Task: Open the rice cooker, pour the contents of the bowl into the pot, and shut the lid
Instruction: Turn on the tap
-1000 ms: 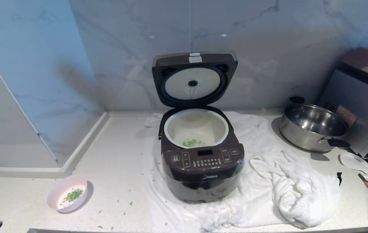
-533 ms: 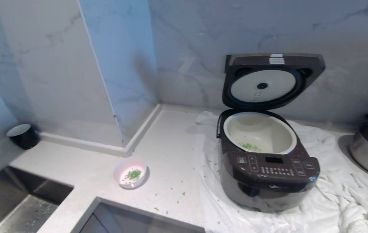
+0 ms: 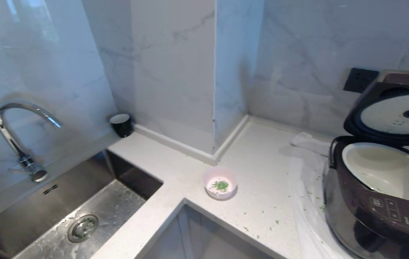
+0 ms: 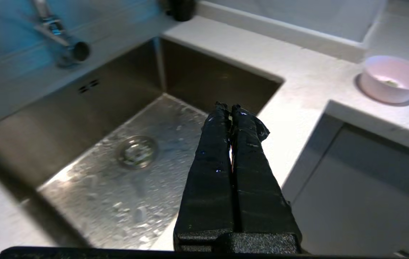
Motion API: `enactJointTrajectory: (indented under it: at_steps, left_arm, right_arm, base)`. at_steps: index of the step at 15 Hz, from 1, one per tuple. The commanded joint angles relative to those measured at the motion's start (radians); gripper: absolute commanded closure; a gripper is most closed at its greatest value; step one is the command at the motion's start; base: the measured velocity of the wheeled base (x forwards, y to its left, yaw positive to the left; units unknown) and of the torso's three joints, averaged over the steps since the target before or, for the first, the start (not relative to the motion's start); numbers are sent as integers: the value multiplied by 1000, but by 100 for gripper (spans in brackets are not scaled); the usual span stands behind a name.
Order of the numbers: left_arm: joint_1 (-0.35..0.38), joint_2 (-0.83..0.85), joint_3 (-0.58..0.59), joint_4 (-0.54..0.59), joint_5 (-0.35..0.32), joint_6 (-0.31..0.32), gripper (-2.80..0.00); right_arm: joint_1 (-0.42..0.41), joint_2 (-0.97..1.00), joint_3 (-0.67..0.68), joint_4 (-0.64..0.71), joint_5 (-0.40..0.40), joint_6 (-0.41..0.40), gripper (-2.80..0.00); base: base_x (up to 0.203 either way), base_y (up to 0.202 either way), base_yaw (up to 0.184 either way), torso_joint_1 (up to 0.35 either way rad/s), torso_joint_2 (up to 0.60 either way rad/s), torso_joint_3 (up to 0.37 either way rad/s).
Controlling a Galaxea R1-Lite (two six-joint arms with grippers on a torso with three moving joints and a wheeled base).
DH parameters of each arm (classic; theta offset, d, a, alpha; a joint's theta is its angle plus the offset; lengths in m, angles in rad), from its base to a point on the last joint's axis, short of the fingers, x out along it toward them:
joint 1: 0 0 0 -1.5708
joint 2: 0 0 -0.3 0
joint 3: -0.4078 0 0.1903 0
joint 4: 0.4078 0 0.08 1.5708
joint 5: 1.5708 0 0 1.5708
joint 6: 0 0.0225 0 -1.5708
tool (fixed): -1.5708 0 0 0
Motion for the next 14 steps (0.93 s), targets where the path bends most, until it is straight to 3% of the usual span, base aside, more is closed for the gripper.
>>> enactJointTrajectory:
  at_steps: [1,10,14]
  left_arm:
    - [0,0,0,-1,1,0,0]
    - [0,0,0,-1,1,-2,0]
    - [-1,0,0,-1,1,-2,0]
  right_arm:
    - [1,0,0,0,0,0,0]
    - [1,0,0,0,0,0,0]
    - [1,0,0,0,0,0,0]
  base:
    - [0,-5,142,-2,-2,3]
    - [0,0,17,1,1,1]
    - [150,0,-1,-3,2,0]
